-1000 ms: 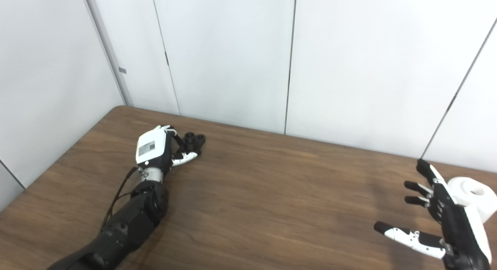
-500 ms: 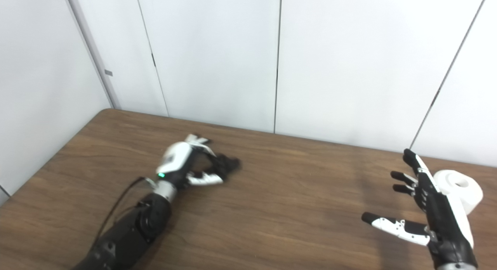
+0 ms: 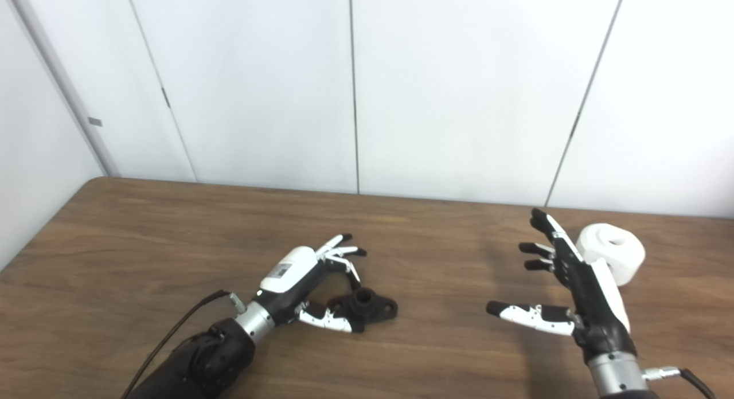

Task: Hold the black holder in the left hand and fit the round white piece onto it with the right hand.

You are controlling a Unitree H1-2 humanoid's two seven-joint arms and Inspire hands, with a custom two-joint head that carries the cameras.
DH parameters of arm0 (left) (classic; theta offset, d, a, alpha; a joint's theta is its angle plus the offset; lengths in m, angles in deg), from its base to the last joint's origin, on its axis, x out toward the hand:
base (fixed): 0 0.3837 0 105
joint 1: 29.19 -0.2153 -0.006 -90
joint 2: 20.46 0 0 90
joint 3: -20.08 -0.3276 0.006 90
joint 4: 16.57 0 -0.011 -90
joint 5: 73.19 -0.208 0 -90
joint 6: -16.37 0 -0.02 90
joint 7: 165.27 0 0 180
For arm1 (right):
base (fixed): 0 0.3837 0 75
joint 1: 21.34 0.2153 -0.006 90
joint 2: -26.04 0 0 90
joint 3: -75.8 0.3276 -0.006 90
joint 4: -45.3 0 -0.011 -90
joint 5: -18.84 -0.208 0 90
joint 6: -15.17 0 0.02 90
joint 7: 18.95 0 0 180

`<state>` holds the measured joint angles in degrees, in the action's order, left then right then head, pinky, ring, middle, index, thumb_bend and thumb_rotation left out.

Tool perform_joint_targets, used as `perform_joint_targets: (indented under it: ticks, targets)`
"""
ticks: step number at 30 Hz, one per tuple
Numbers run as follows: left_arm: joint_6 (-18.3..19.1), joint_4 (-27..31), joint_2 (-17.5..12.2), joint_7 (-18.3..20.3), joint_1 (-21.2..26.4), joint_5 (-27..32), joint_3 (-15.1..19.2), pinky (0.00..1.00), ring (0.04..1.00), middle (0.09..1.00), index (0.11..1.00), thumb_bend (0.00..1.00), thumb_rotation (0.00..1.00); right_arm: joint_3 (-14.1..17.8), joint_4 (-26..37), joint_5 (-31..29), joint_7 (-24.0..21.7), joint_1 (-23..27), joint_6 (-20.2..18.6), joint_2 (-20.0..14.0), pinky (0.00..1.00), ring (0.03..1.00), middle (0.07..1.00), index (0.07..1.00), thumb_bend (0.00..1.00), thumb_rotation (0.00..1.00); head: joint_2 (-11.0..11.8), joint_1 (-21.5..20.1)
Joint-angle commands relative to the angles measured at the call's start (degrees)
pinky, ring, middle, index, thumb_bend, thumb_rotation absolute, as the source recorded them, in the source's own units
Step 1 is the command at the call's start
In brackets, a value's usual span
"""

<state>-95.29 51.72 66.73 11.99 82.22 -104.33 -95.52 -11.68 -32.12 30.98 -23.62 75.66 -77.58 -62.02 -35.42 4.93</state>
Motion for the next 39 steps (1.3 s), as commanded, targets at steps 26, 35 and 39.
perform_joint_targets:
  ticks: [26, 35, 39]
  targets:
    - [14.1, -9.47, 2.72, 0.12, -2.72, -17.61, -10.54, 0.89, 0.944, 0.852, 0.479, 0.53, 0.06, 6.66, 8.88, -3.84, -1.86, 3.76, -1.39, -9.5, 0.71, 0.797, 0.911, 0.917, 0.75, 0.17, -2.2, -8.45]
    - [11.45, -10.65, 1.16, -2.97, -3.03, -16.3, -10.15, 0.88, 0.926, 0.836, 0.48, 0.53, 0.06, 9.32, 3.81, 1.93, -0.51, 10.86, -6.03, -17.21, 0.73, 0.829, 0.895, 0.882, 0.81, 0.2, 1.56, -20.34]
    - [10.3, -10.56, 0.35, -2.64, -3.23, -14.36, -9.33, 0.88, 0.935, 0.84, 0.482, 0.52, 0.06, 7.92, -1.73, 9.13, -1.1, 14.52, -11.96, -21.37, 0.77, 0.903, 0.942, 0.884, 0.85, 0.35, 3.2, -24.16]
